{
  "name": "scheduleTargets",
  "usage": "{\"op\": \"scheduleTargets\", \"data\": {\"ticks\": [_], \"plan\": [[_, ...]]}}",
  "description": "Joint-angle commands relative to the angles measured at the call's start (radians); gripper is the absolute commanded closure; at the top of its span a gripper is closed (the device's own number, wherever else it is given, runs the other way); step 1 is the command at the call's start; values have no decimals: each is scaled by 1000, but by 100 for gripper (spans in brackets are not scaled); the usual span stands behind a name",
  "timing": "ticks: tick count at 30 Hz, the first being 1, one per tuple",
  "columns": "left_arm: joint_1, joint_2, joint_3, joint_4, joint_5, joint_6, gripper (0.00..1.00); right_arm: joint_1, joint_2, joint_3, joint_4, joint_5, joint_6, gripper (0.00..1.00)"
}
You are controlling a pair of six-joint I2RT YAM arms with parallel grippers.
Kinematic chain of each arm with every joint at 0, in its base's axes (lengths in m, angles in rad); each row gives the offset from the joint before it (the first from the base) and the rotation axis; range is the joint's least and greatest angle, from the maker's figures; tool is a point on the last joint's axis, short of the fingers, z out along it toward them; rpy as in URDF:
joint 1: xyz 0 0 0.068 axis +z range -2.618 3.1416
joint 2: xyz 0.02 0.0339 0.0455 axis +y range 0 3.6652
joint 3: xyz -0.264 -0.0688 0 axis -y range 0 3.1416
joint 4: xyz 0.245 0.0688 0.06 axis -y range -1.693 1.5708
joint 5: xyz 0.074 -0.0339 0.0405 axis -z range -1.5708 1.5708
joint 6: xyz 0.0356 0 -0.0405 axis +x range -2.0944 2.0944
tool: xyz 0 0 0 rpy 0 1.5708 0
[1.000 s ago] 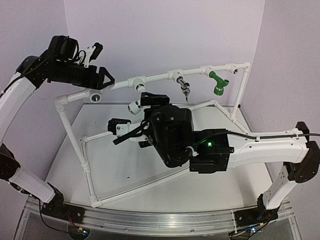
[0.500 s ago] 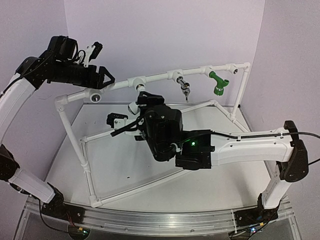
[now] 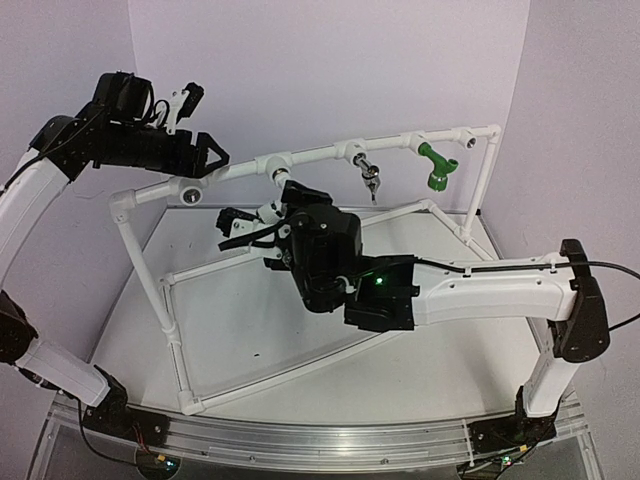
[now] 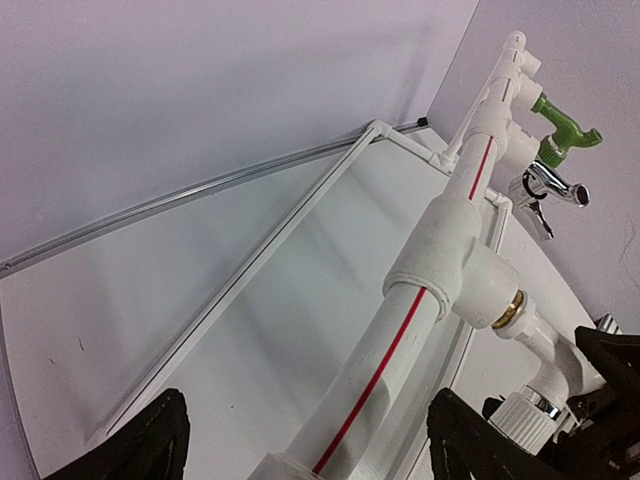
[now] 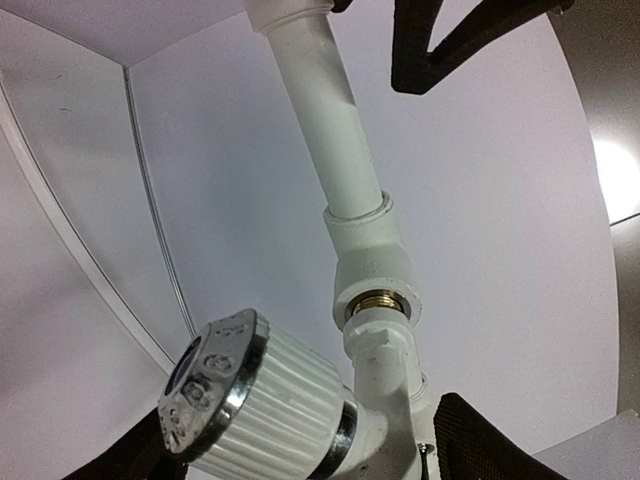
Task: Install the water faucets
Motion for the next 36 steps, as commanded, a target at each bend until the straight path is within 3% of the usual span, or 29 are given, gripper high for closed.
{"op": "scheduleTargets", "data": {"ticks": [1, 19, 36], "plan": [[2, -24, -10, 44, -2, 11, 19, -4, 9, 42, 44, -6, 93, 20], [2, -11, -2, 45, 1, 23, 19, -6, 0, 71, 34, -5, 336, 34], [2, -5, -2, 51, 0, 20, 19, -6, -25, 152, -141, -24, 800, 45]]}}
